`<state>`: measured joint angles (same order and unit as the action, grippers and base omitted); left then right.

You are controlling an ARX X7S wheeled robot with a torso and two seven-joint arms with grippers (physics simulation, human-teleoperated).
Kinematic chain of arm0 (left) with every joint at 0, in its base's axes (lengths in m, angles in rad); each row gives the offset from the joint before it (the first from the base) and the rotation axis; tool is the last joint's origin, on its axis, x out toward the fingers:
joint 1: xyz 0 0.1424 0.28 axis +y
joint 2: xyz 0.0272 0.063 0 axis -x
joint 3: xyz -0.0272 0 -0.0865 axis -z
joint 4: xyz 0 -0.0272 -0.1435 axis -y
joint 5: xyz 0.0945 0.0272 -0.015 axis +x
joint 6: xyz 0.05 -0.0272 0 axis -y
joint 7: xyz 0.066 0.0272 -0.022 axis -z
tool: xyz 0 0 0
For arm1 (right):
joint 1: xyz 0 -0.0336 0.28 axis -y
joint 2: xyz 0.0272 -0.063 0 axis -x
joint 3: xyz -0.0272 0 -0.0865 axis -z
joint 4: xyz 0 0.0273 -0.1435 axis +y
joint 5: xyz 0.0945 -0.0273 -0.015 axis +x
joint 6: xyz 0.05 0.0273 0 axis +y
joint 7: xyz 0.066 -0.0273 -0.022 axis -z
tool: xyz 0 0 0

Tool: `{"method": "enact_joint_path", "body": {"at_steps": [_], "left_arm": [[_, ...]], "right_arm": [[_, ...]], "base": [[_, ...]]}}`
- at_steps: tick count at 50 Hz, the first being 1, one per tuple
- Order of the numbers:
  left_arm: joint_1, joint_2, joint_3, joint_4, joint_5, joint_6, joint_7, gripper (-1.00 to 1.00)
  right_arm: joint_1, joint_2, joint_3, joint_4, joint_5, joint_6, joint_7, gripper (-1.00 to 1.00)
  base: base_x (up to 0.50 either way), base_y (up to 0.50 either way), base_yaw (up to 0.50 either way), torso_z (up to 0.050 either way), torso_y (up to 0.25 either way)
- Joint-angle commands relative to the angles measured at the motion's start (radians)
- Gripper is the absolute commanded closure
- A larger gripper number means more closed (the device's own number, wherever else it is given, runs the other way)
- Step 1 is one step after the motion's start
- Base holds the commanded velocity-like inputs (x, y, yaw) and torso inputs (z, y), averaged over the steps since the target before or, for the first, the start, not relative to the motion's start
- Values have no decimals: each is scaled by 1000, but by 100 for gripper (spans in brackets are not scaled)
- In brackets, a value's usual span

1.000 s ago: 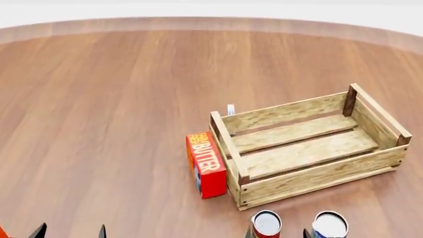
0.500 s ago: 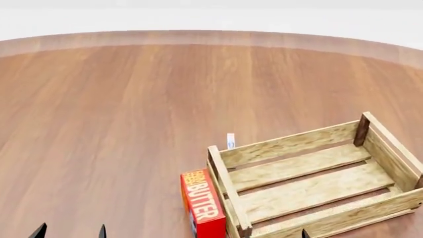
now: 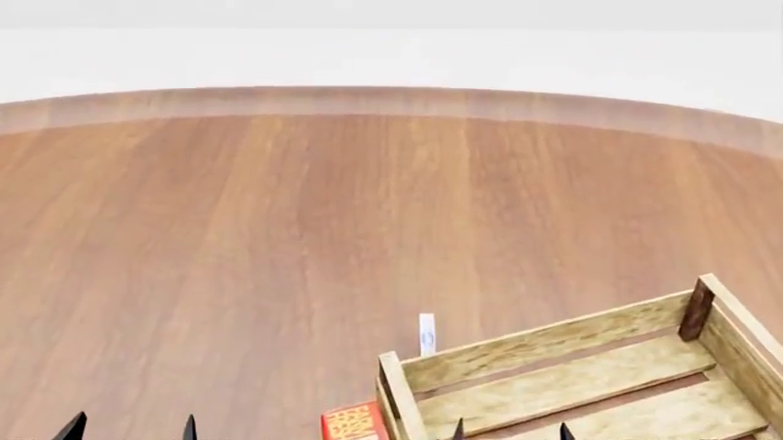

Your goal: Pick up the tomato sauce, and put it in the wooden tray.

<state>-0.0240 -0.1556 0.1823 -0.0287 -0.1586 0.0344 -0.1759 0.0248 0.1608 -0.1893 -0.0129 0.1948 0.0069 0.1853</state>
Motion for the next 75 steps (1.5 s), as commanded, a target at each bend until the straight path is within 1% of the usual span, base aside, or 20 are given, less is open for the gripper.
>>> {"method": "enact_joint_path", "body": {"at_steps": [1,20,21,22,29,42,51,66,71,75], "left_arm": [[-1,-5,8,-7,-6,6,-6,-100],[-4,-15,18,-6,-16,5,-16,-100],[2,-17,20,8,-14,-2,-21,-100],[3,-17,20,11,-14,-4,-23,-100],[0,-20,24,4,-16,2,-25,-100],[-3,-26,31,5,-23,1,-31,-100],[-4,-29,35,4,-26,2,-36,-100],[-5,-34,42,3,-33,3,-44,-100],[-5,-37,45,5,-35,2,-46,-100],[-3,-39,47,12,-36,-2,-50,-100]], "right_arm": [[3,1,-6,7,-22,-7,35,-100],[-7,11,-16,-13,-16,-9,49,-100],[-157,41,-84,-163,-166,-17,116,-100],[-236,44,-87,-312,-175,-14,120,-100],[-297,62,-106,-356,-209,-52,138,-100],[-352,75,-129,-381,-239,-98,158,-100],[-425,82,-127,-364,-239,-194,198,-100],[-531,101,-155,-385,-316,-296,259,-100],[-578,112,-165,-370,-348,-361,286,-100],[-585,113,-167,-346,-352,-386,302,-100]], "base": [[0,0,0,0,0],[0,0,0,0,0],[0,0,0,0,0],[0,0,0,0,0],[0,0,0,0,0],[0,0,0,0,0],[0,0,0,0,0],[0,0,0,0,0],[0,0,0,0,0],[0,0,0,0,0]]}}
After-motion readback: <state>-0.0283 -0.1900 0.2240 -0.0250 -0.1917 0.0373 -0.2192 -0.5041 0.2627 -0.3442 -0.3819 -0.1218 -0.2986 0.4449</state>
